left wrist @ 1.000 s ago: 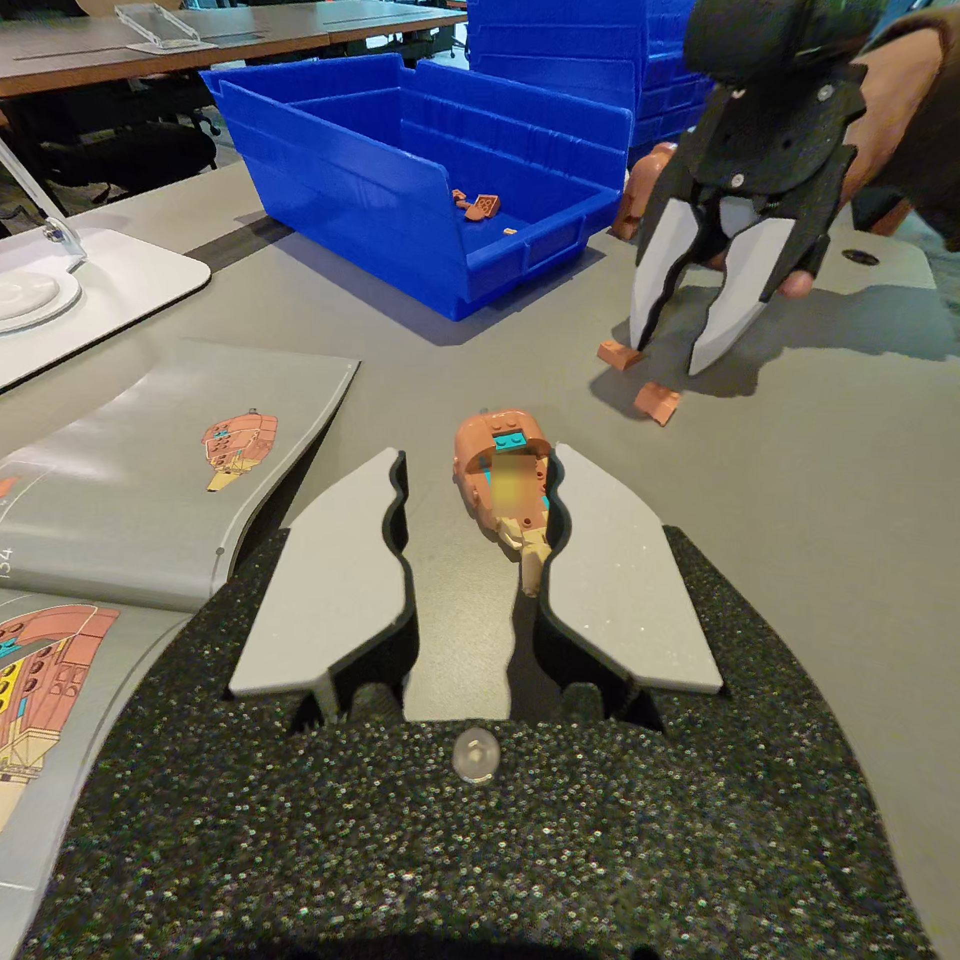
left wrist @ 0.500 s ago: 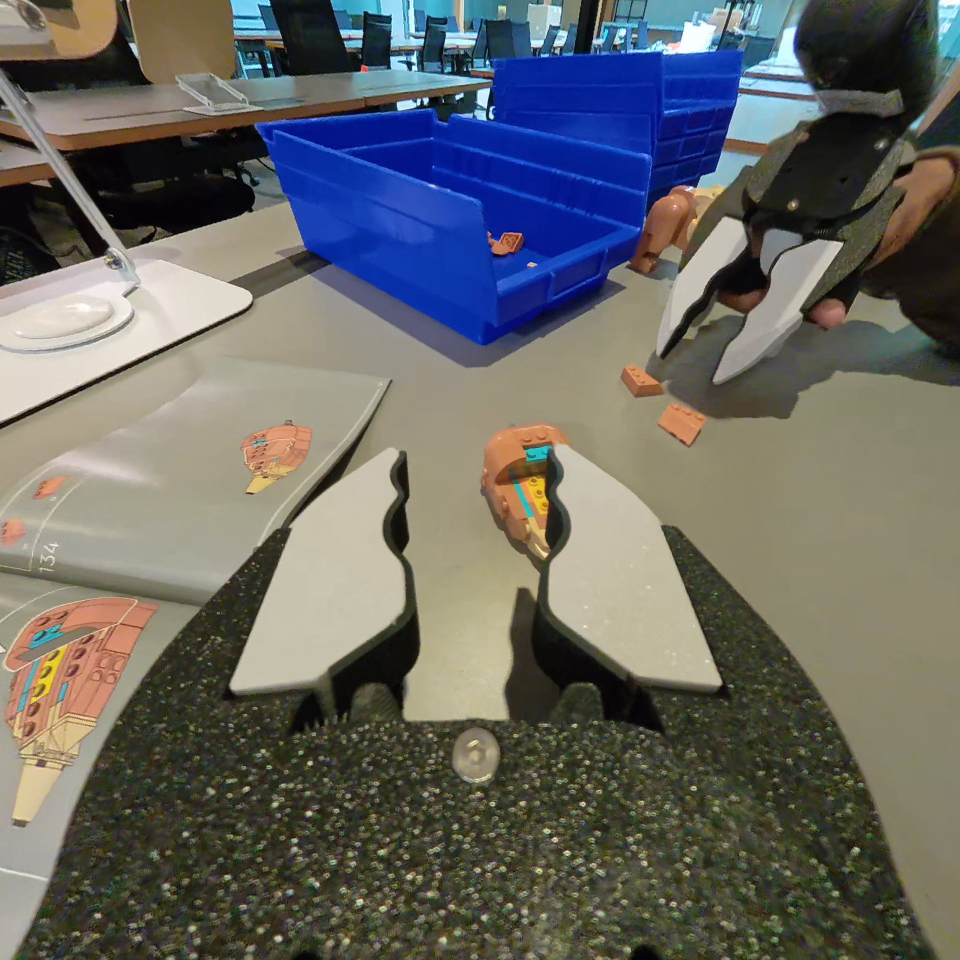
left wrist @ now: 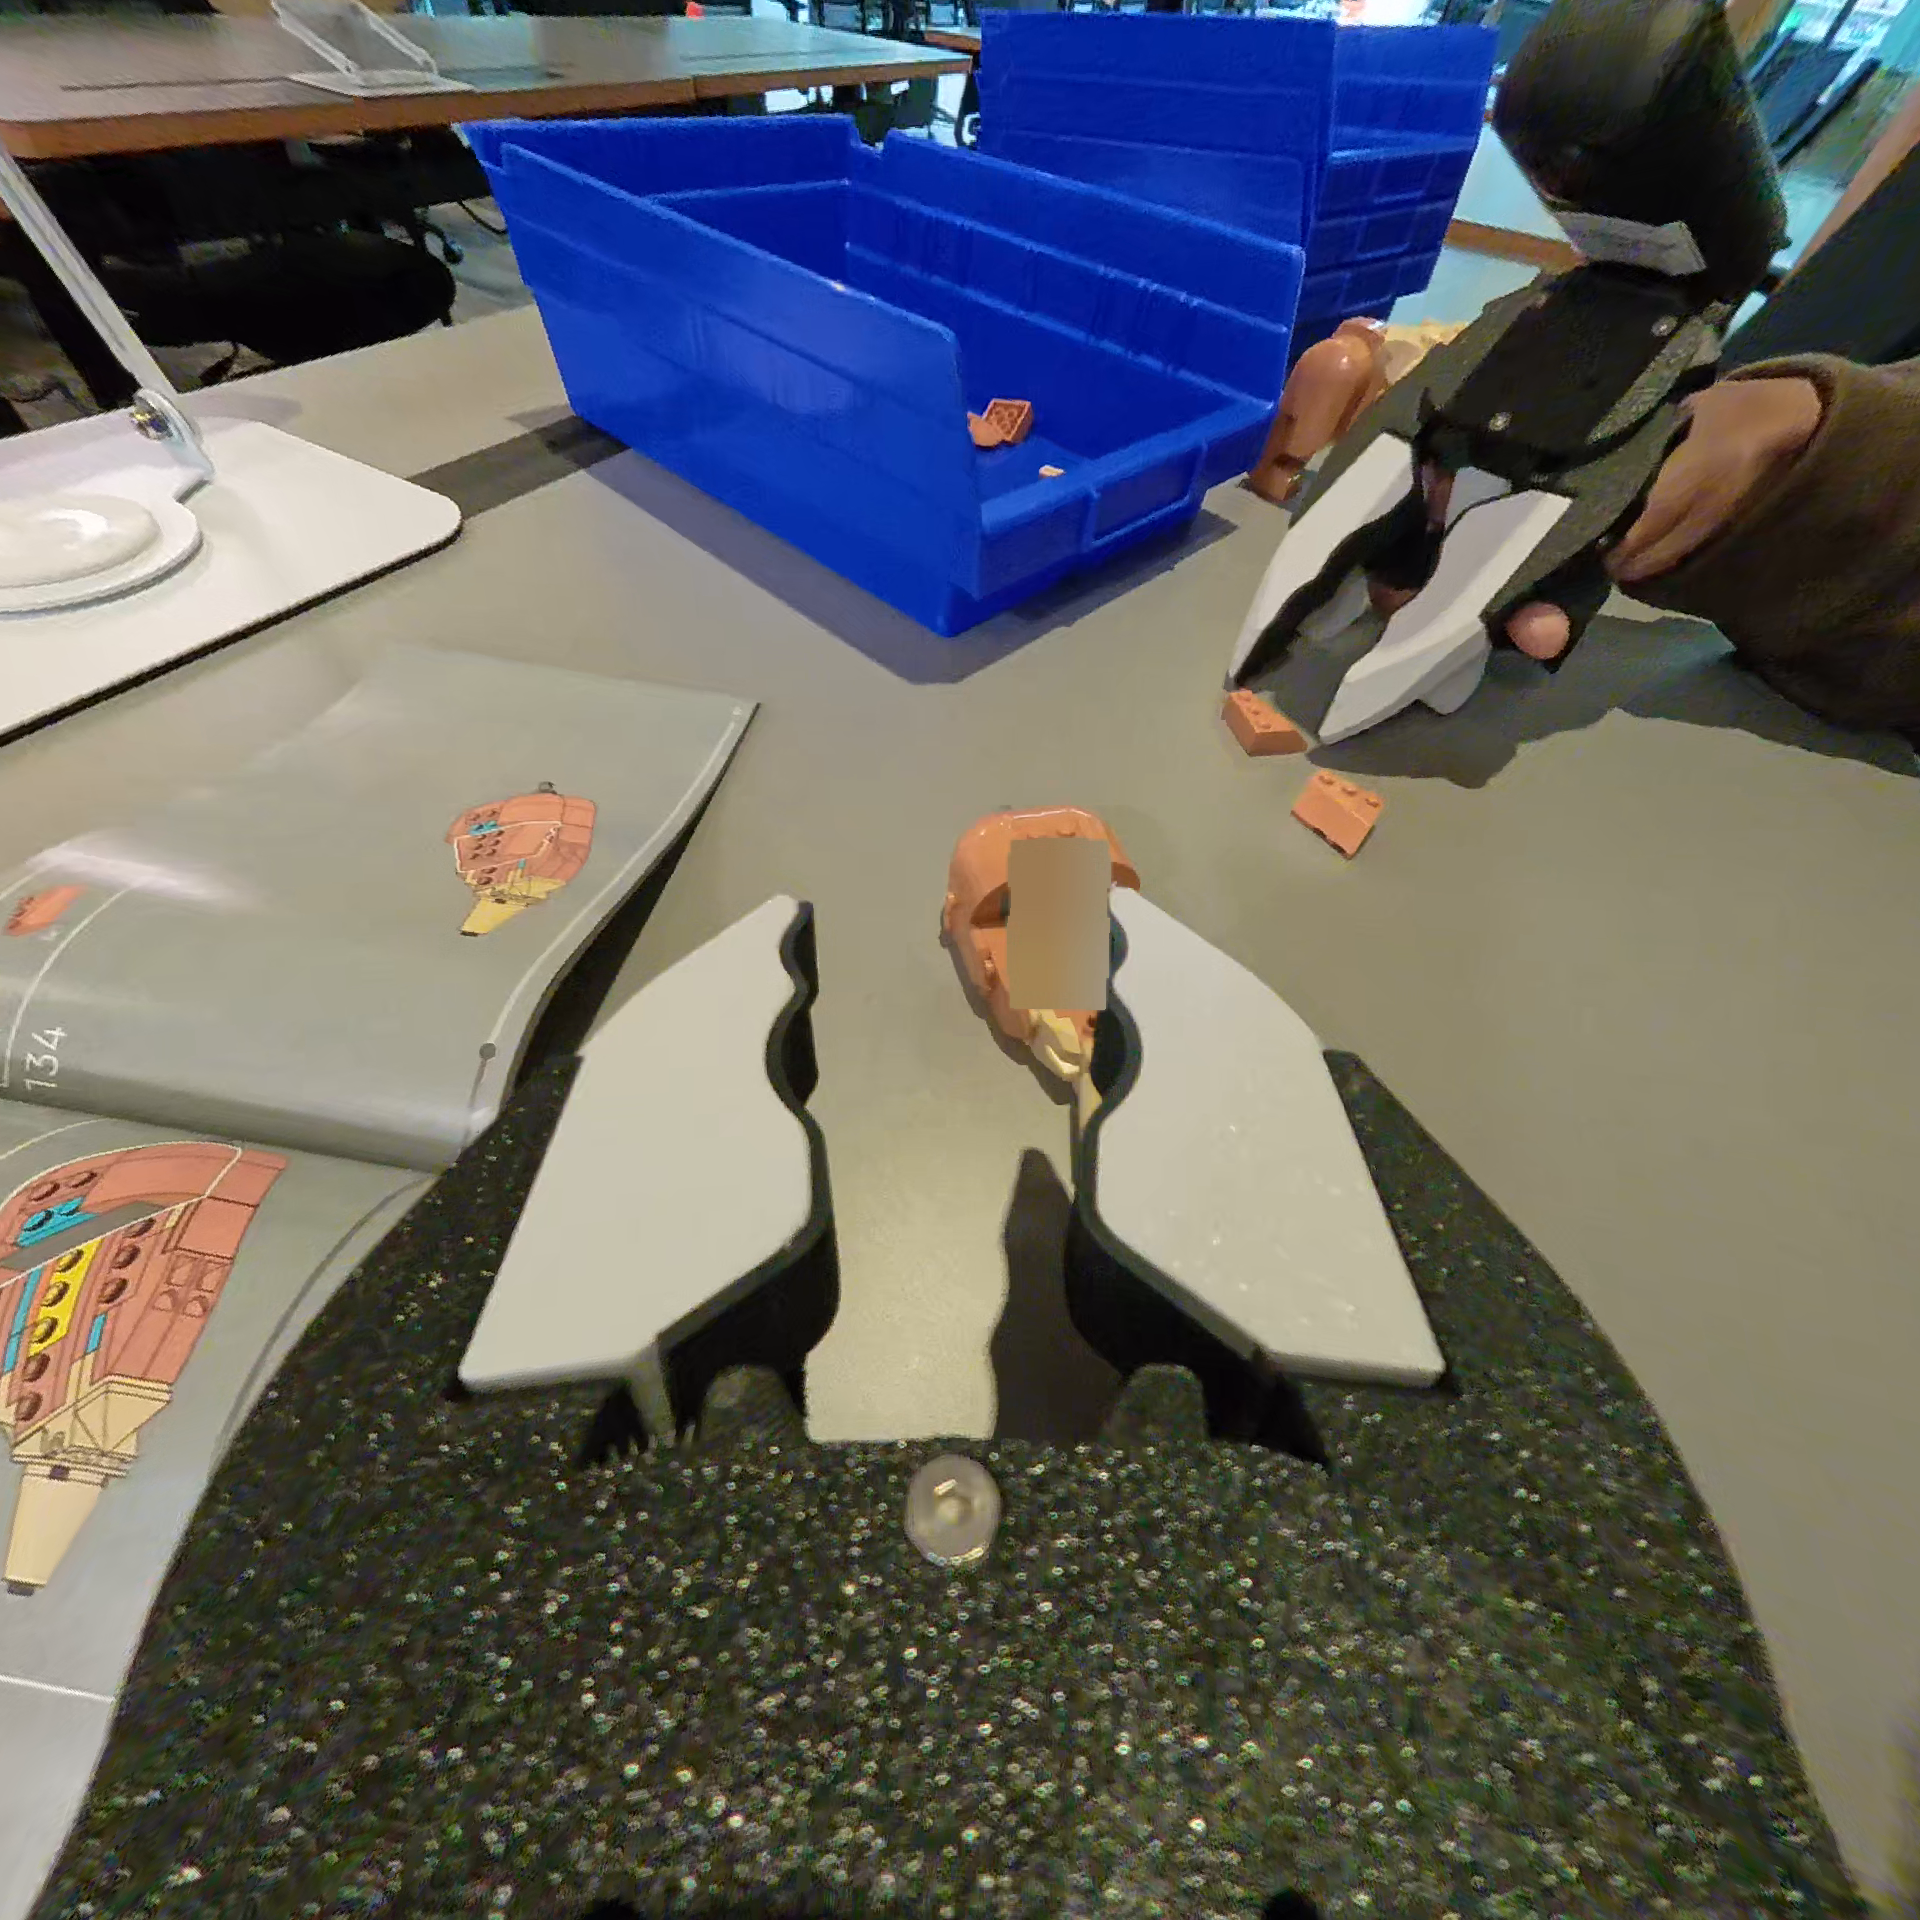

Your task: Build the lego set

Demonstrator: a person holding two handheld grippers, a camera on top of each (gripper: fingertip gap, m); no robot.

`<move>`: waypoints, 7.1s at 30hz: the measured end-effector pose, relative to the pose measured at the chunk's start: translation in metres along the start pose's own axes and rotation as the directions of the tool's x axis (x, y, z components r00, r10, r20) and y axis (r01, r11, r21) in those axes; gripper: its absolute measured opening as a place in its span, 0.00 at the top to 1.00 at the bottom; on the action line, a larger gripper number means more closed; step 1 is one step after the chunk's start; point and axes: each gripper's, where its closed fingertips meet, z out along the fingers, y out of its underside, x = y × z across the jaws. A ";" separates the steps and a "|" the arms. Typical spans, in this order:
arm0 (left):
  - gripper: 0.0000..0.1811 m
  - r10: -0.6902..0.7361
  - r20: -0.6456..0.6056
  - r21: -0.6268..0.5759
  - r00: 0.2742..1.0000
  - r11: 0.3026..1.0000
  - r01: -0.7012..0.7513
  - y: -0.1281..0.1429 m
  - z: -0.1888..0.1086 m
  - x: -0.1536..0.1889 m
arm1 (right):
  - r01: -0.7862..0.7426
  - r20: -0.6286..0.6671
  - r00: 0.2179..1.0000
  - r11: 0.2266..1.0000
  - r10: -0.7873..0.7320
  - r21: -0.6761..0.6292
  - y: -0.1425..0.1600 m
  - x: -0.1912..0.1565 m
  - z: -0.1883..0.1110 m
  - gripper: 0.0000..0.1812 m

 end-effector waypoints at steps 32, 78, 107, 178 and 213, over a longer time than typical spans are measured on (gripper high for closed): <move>0.72 -0.009 -0.023 -0.030 1.000 1.000 0.008 0.003 0.004 0.007 | 0.080 -0.172 0.982 0.997 -0.082 -0.018 -0.005 0.024 0.001 0.77; 0.72 -0.003 -0.052 -0.028 0.999 1.000 0.002 0.000 0.003 0.015 | 0.427 0.117 0.902 0.897 -0.415 -0.114 -0.025 0.011 0.024 0.90; 0.72 0.056 -0.121 -0.085 0.991 0.994 -0.067 0.011 0.009 0.031 | 0.632 0.433 0.701 0.775 -0.566 -0.009 -0.046 -0.062 0.057 0.85; 0.75 0.080 -0.065 -0.194 0.995 0.977 -0.092 0.028 0.018 0.026 | 0.631 0.143 0.714 0.718 -0.685 0.293 -0.111 -0.047 0.049 0.79; 0.86 0.221 0.025 -0.272 0.975 0.940 -0.206 0.034 0.029 0.020 | 0.583 0.206 0.765 0.792 -0.611 0.184 -0.098 -0.045 0.093 0.71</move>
